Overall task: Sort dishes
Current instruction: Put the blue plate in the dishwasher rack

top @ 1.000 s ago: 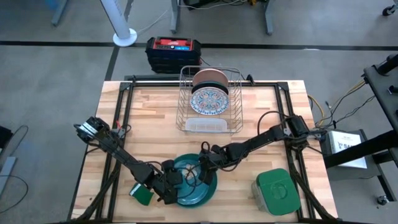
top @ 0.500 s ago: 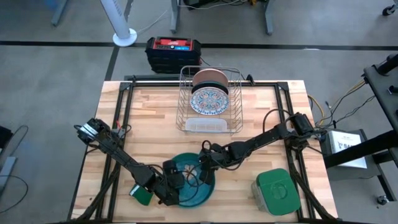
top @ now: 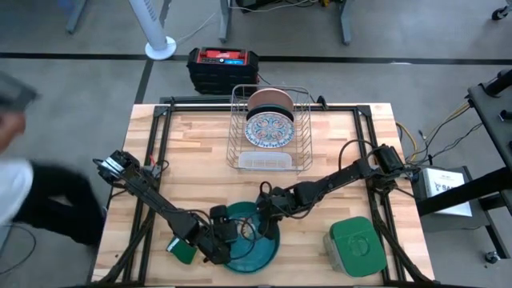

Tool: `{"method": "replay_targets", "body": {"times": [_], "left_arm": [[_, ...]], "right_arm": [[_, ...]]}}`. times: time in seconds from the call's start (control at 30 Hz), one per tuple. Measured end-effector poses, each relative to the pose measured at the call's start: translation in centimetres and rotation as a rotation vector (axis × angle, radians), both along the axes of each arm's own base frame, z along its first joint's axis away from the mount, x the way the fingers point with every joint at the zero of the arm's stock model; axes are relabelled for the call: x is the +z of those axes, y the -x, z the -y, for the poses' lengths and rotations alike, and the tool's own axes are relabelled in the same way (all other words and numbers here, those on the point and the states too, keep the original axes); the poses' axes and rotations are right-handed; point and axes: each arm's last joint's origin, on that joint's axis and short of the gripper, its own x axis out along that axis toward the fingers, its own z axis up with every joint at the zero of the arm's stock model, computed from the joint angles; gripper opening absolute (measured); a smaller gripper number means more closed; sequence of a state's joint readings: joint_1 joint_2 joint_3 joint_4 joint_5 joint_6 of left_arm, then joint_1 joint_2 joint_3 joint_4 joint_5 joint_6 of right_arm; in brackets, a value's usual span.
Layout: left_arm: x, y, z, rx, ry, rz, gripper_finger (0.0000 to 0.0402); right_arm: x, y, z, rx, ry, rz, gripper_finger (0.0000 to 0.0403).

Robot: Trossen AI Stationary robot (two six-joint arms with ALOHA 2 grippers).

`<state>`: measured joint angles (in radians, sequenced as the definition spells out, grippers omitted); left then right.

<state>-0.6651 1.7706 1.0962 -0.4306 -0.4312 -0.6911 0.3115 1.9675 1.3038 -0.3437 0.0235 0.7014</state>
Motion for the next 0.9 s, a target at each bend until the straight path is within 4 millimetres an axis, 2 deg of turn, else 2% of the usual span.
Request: {"method": "replay_targets", "body": {"times": [0.13,0.43,0.9], "left_arm": [[-0.1,0.3,0.0,0.000,0.034,-0.045,0.0231],[-2.2,0.5,0.0,0.015,0.066,-0.120,0.0231],[-2.5,0.6,0.2,0.038,0.143,-0.152,0.0231]], "right_arm": [[0.0,0.0,0.1,-0.008,0.003,-0.005,0.0016],[-0.2,0.0,0.3,-0.036,0.016,0.001,0.0034],[-0.2,0.0,0.3,-0.039,0.020,0.002,0.0093]]}}
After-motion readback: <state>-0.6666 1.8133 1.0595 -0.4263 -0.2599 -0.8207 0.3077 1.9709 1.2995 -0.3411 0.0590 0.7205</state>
